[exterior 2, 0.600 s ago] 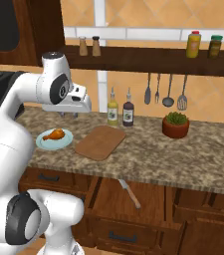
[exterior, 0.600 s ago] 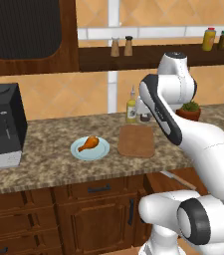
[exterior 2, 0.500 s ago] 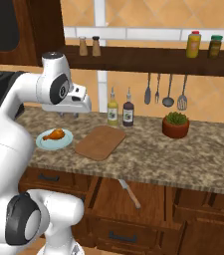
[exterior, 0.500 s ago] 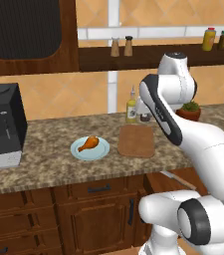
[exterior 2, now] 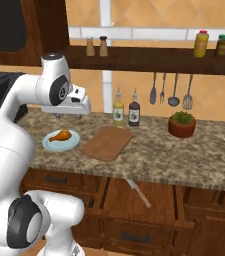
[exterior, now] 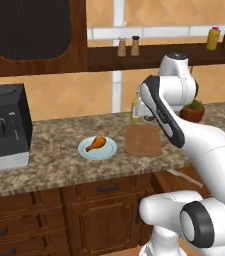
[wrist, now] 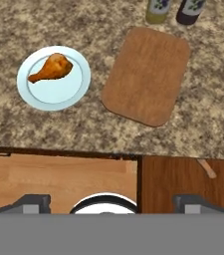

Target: Pick up the knife from the drawer and place it on the cutting board. Then place the meat from the plate to the cutting board.

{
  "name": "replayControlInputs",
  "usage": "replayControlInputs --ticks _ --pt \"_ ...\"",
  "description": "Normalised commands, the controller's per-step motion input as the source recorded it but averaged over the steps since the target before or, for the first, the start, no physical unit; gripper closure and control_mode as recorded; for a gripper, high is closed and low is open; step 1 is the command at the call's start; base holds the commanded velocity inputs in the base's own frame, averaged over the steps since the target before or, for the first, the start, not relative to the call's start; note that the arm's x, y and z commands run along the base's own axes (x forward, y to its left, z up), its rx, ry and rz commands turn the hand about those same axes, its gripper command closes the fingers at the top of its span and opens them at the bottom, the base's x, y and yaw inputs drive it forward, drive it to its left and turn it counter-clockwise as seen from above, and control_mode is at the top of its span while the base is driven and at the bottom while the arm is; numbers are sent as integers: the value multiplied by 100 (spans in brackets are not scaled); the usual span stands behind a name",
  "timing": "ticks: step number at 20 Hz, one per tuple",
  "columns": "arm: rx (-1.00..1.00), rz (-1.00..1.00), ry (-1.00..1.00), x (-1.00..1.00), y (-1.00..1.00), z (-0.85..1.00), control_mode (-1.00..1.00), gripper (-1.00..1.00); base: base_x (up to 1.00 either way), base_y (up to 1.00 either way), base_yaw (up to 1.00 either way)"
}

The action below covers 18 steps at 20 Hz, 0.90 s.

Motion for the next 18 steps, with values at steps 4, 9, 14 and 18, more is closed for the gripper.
replayControlInputs --ticks 4,9,14,18 --pt "0 0 0 0 0 0 100 -100 -25 16 -60" --pt "0 0 0 0 0 0 100 -100 -40 62 -74" --pt "0 0 0 0 0 0 100 -100 -58 88 -66" --pt "0 0 0 0 0 0 100 -100 -47 62 -77"
